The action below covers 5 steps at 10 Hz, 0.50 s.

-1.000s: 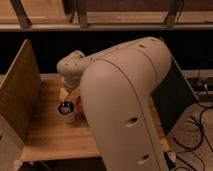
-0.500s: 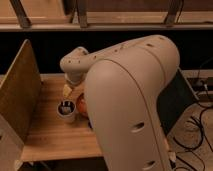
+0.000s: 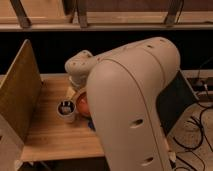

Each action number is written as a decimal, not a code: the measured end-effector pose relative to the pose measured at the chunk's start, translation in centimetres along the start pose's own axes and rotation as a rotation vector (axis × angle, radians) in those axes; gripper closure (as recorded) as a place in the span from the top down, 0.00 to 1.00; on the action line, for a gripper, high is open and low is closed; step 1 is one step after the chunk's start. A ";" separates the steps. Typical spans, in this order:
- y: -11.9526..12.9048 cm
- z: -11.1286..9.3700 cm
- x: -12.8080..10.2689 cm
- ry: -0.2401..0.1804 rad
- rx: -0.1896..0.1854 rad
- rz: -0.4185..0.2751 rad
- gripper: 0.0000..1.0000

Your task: Pick up the ceramic cup

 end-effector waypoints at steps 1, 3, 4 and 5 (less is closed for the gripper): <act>-0.2 0.5 0.2 0.005 -0.008 0.006 0.80; -0.4 1.3 0.5 0.009 -0.023 0.017 0.80; -0.3 1.7 0.5 0.007 -0.032 0.020 0.80; -0.2 2.0 0.4 0.004 -0.041 0.022 0.80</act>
